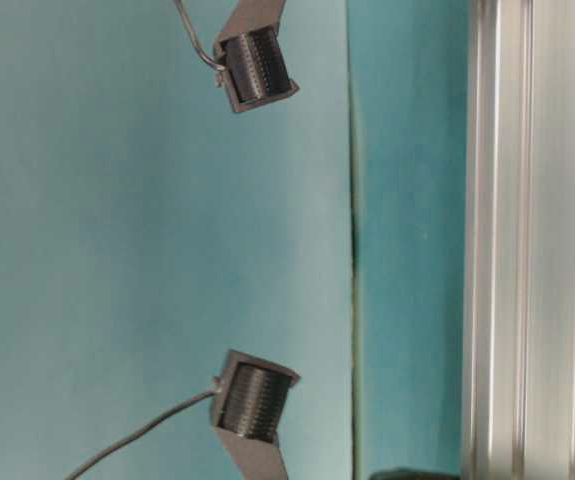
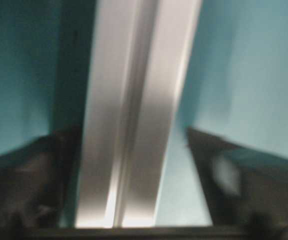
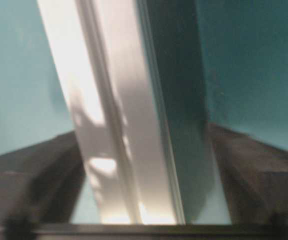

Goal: Lift the metal rail with both hands.

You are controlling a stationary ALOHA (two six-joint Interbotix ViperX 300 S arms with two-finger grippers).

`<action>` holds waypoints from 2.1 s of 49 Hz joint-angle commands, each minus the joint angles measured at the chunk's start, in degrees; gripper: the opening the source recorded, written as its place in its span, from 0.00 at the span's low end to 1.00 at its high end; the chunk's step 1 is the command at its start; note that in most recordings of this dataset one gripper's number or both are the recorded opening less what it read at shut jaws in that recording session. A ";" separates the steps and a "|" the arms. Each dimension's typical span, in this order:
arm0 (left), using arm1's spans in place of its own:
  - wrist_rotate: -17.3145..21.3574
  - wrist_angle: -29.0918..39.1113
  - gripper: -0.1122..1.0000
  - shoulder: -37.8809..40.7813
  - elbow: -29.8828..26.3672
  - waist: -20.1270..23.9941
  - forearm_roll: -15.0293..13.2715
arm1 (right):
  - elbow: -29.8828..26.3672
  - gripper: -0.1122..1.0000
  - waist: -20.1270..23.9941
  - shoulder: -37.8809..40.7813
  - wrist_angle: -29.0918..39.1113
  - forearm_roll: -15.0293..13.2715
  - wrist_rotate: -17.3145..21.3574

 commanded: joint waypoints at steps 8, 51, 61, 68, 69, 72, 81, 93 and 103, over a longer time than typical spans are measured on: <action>0.26 -1.05 0.98 -0.62 -0.26 -0.09 -0.09 | -0.26 0.99 0.26 0.09 -2.29 0.18 0.00; 0.53 -3.43 0.98 -23.47 2.81 0.18 -0.09 | 1.49 0.99 -2.55 -22.94 -11.34 0.00 0.44; 0.44 -6.15 0.98 -27.86 5.45 0.18 -0.18 | 3.60 0.99 -2.64 -27.07 -13.97 0.00 0.44; 0.00 -7.56 0.98 -31.64 7.12 0.18 -0.09 | 5.19 0.99 -2.64 -30.41 -14.50 0.00 0.44; 0.00 -7.65 0.98 -32.17 7.21 0.26 -0.18 | 5.36 0.99 -2.64 -30.94 -14.50 -0.09 0.44; 0.00 -7.91 0.98 -33.84 7.73 0.18 -0.09 | 6.06 0.99 -2.72 -32.43 -14.50 0.00 0.53; -0.09 -8.35 0.98 -38.94 9.40 0.26 -0.09 | 8.53 0.99 -2.72 -37.97 -14.50 0.00 0.53; -0.09 -9.23 0.97 -47.02 11.34 0.35 -0.09 | 11.07 0.99 -3.16 -47.55 -14.33 0.00 0.53; -0.09 -10.99 0.97 -53.09 12.30 1.23 -0.09 | 12.13 0.99 -3.96 -54.05 -14.24 0.00 0.62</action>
